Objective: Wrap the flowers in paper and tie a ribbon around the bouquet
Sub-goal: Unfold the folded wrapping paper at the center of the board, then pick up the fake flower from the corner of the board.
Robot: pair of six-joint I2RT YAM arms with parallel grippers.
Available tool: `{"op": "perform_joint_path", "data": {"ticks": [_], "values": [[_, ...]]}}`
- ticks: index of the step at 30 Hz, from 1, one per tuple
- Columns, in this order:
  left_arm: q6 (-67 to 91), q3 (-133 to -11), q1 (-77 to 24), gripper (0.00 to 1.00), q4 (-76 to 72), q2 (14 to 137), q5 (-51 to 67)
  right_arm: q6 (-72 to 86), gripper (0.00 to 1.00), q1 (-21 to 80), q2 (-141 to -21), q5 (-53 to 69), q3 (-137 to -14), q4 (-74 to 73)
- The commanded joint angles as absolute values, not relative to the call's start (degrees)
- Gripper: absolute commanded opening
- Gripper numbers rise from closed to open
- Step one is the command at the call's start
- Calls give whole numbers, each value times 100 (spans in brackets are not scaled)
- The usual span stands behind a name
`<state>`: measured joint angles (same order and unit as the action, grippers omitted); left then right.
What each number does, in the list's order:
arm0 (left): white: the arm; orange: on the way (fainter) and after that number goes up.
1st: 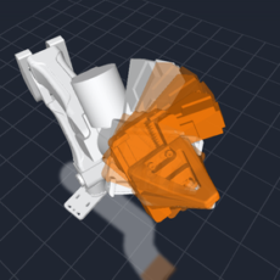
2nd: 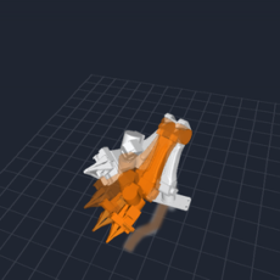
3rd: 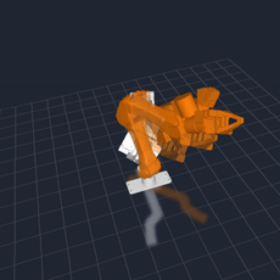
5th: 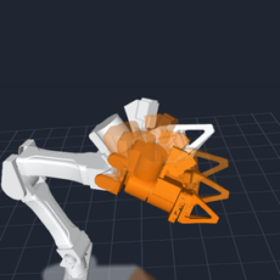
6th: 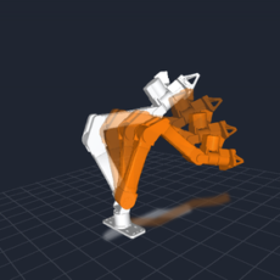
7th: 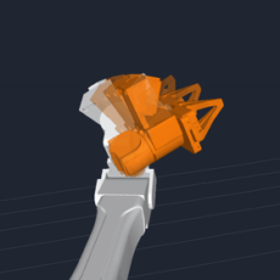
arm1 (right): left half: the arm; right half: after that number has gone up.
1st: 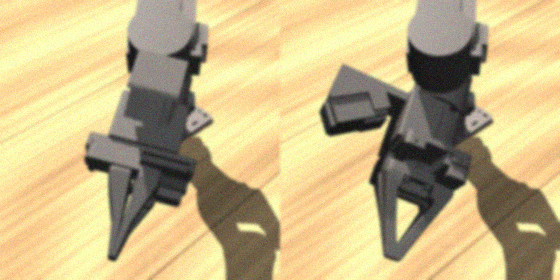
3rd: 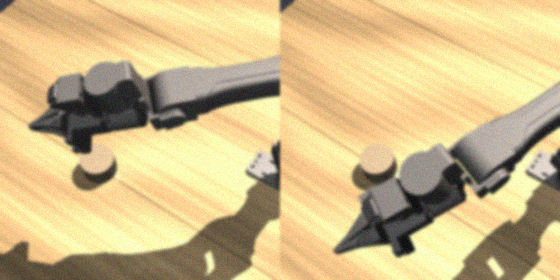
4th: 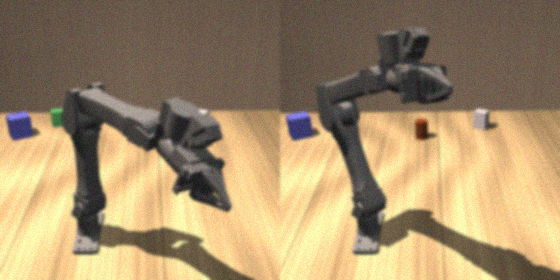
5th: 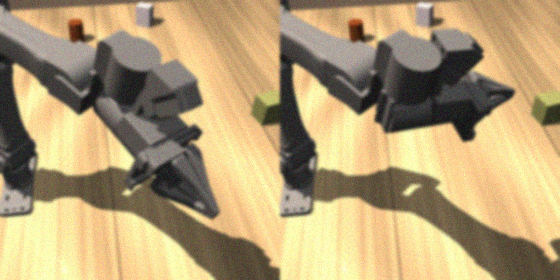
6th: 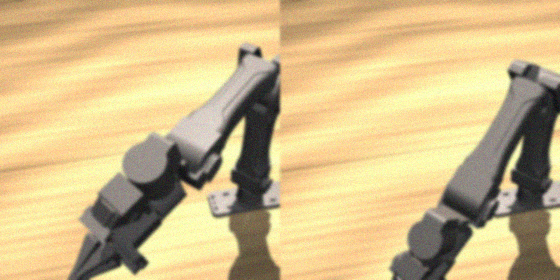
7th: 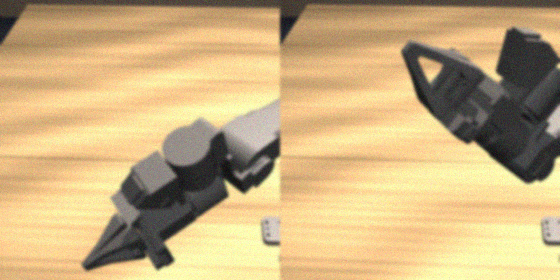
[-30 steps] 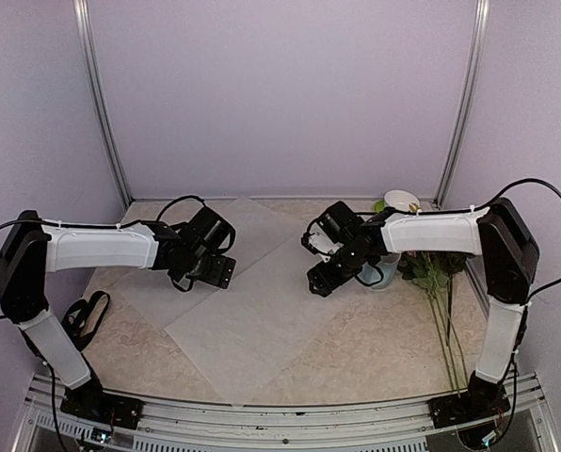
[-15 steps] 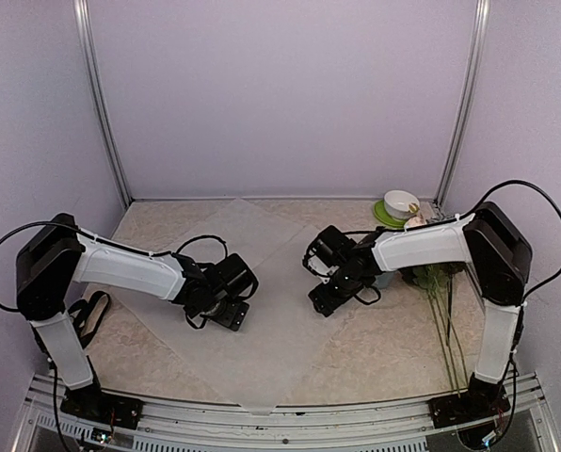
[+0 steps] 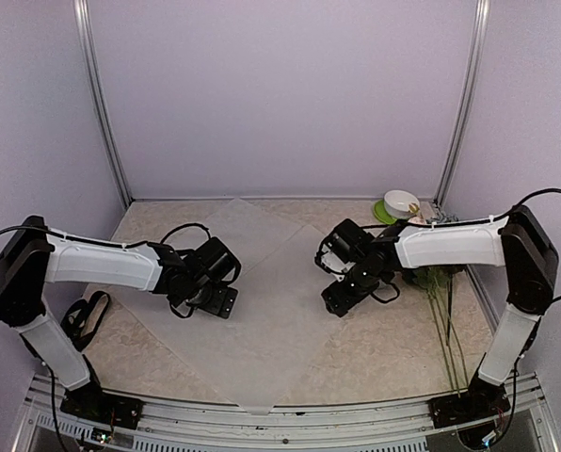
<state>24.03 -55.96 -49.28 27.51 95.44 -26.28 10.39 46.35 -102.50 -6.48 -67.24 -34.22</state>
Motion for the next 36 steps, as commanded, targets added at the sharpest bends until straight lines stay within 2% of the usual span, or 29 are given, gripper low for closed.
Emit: {"op": "perform_joint_path", "data": {"ticks": [1, 6, 12, 18, 25, 30, 31, 34, 36], "values": [[2498, -5639, -4754, 96, 2686, 9224, -2393, 1105, 79, 4664, -9788, -5, -6951, -3294], [2549, -5439, -4148, 95, 2290, 9516, -1843, 1357, 77, 4663, -10441, 322, -7078, -3094], [2494, -5240, -3980, 95, 2151, 9940, -1962, 1816, 76, 4707, -10717, -582, -6770, -3424], [2600, -4697, -3968, 95, 1766, 9980, -1960, 1986, 77, 4887, -10433, -791, -6567, -3878], [2381, -4956, -4378, 96, 1843, 9481, -2071, 1972, 74, 4843, -9261, -635, -7376, -4413], [2293, -5236, -4566, 99, 2115, 8990, -2104, 2165, 53, 4265, -8447, -512, -7936, -5043], [2266, -5238, -4582, 99, 2118, 8886, -2046, 2261, 53, 4070, -8327, -786, -8018, -5309], [2239, -5197, -4633, 99, 2064, 8567, -1942, 2228, 60, 3181, -8142, -1215, -7871, -5878], [2237, -5185, -4689, 99, 2040, 8406, -1907, 1996, 55, 2468, -8142, -1122, -7445, -5902]]}}
